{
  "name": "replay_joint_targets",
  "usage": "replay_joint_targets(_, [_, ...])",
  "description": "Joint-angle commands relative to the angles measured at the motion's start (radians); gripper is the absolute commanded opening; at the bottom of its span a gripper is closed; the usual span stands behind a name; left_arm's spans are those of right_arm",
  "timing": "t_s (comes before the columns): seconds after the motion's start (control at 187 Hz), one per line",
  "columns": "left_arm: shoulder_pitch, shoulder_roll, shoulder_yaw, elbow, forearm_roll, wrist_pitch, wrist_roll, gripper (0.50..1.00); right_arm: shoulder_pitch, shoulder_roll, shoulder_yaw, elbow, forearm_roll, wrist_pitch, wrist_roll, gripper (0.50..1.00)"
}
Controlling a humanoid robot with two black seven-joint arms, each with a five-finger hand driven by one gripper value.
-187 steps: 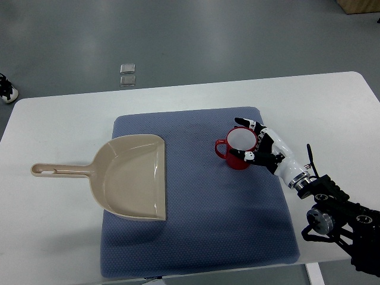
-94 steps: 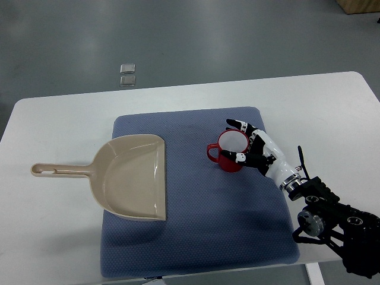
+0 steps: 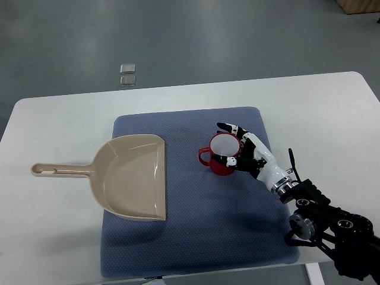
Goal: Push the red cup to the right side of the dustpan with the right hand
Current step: 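Push the red mug with the right hand toward the dustpan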
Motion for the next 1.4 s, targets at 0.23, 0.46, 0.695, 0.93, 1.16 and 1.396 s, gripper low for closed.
replay_joint_targets(0.23, [0.000, 0.000, 0.000, 0.000, 0.000, 0.000, 0.000, 1.000, 0.002, 0.024, -0.002, 0.000, -0.005, -0.015, 0.000, 0.926])
replay_joint_targets(0.46, [0.000, 0.000, 0.000, 0.000, 0.000, 0.000, 0.000, 1.000, 0.004, 0.037, -0.002, 0.000, -0.021, -0.018, 0.000, 0.926])
replay_joint_targets(0.695, [0.000, 0.000, 0.000, 0.000, 0.000, 0.000, 0.000, 1.000, -0.002, 0.060, -0.004, -0.002, -0.051, -0.020, 0.000, 0.926])
replay_joint_targets(0.93, [0.000, 0.000, 0.000, 0.000, 0.000, 0.000, 0.000, 1.000, -0.001, 0.068, -0.014, 0.000, -0.057, -0.020, 0.000, 0.926])
replay_joint_targets(1.16, [0.000, 0.000, 0.000, 0.000, 0.000, 0.000, 0.000, 1.000, 0.001, 0.091, -0.043, 0.000, -0.075, -0.020, 0.000, 0.924])
replay_joint_targets(1.396, [0.000, 0.000, 0.000, 0.000, 0.000, 0.000, 0.000, 1.000, 0.001, 0.105, -0.056, -0.002, -0.080, -0.020, 0.000, 0.926])
